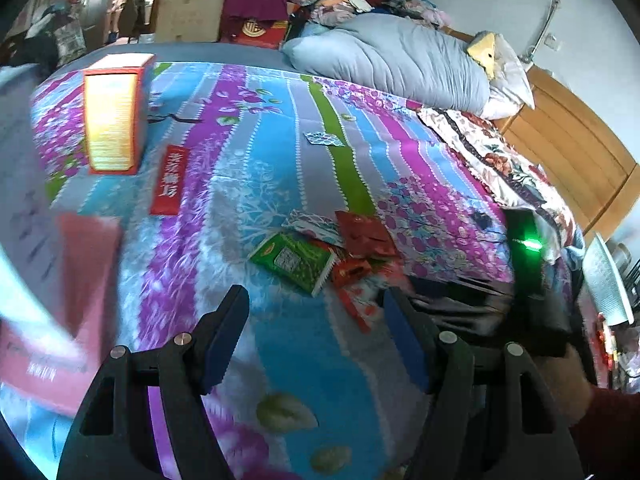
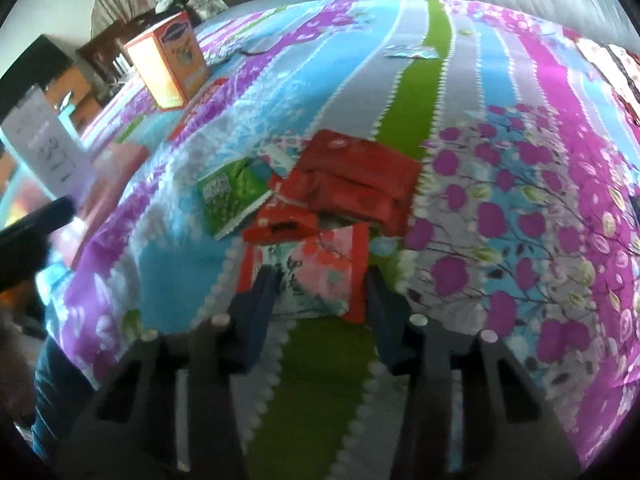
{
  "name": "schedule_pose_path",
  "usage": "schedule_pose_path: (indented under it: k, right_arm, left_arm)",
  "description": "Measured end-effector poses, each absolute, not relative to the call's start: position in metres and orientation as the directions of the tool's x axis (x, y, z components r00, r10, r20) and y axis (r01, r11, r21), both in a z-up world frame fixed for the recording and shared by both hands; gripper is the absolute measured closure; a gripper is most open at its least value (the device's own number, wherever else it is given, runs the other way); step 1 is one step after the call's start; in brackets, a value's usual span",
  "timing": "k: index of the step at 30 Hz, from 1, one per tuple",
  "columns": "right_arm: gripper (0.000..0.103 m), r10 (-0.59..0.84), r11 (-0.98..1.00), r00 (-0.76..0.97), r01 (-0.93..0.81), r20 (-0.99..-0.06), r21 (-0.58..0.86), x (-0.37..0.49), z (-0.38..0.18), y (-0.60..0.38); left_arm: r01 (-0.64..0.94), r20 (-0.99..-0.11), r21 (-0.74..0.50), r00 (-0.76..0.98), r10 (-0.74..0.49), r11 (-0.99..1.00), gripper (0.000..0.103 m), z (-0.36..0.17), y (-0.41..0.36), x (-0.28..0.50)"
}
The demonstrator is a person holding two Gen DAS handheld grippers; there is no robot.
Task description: Organize snacks
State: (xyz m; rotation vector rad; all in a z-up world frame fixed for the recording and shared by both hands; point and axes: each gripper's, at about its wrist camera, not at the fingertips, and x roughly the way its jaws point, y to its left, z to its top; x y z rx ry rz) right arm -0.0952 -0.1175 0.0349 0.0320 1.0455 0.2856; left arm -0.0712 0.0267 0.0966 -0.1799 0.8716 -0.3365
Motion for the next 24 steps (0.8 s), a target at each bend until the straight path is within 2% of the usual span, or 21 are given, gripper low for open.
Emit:
schedule_pose_path:
  k: [6,9,10,16,18,20,23,24]
  right_arm:
    - [0.06,0.326,0.943,0.461,-0.217,-0.825,0.251,-0.114,0.036,-0.138]
    - [0.06,0.37,0.929,0.451,-0.205,-0.812,0.309,-0.112,0.032,-0.144]
    - [0.059,0.381,0.925,0.45,-0.206,-0.808,0.321,-0.113,0.032,-0.146]
    - [0.039,0.425,0.903,0.432,-0.258,-0.796,0.342,-0.114,0.034,-0.14]
    - [0.037,0.424,0.903,0.43,-0.267,-0.797,0.336,-0.114,0.034,-0.138]
    - [0.037,0.404,0.91,0.431,-0.279,-0.806,0.307,-0.114,0.033,-0.134]
    - [0.035,0.377,0.918,0.436,-0.293,-0.817,0.268,-0.114,0.034,-0.127]
    - [0.033,0.371,0.92,0.439,-0.295,-0.818,0.259,-0.115,0.035,-0.127]
  left_arm:
    - [0.241,-0.734,-0.256,0.581,-0.35,0.936,0.032,0.067,0.014,-0.025]
    - [0.233,-0.743,-0.247,0.577,-0.338,0.941,0.017,0.051,0.012,-0.01]
    - [0.232,-0.751,-0.235,0.574,-0.328,0.944,0.017,0.046,0.01,-0.006]
    - [0.259,-0.782,-0.18,0.548,-0.298,0.949,0.017,0.023,0.0,0.004]
    - [0.265,-0.784,-0.176,0.545,-0.298,0.948,0.017,0.022,-0.001,0.006]
    - [0.266,-0.789,-0.169,0.541,-0.292,0.949,0.023,0.022,-0.001,0.008]
    - [0.253,-0.795,-0.145,0.546,-0.265,0.957,0.051,0.025,0.0,0.007]
    - [0.25,-0.795,-0.159,0.542,-0.274,0.955,0.054,0.026,0.003,0.006]
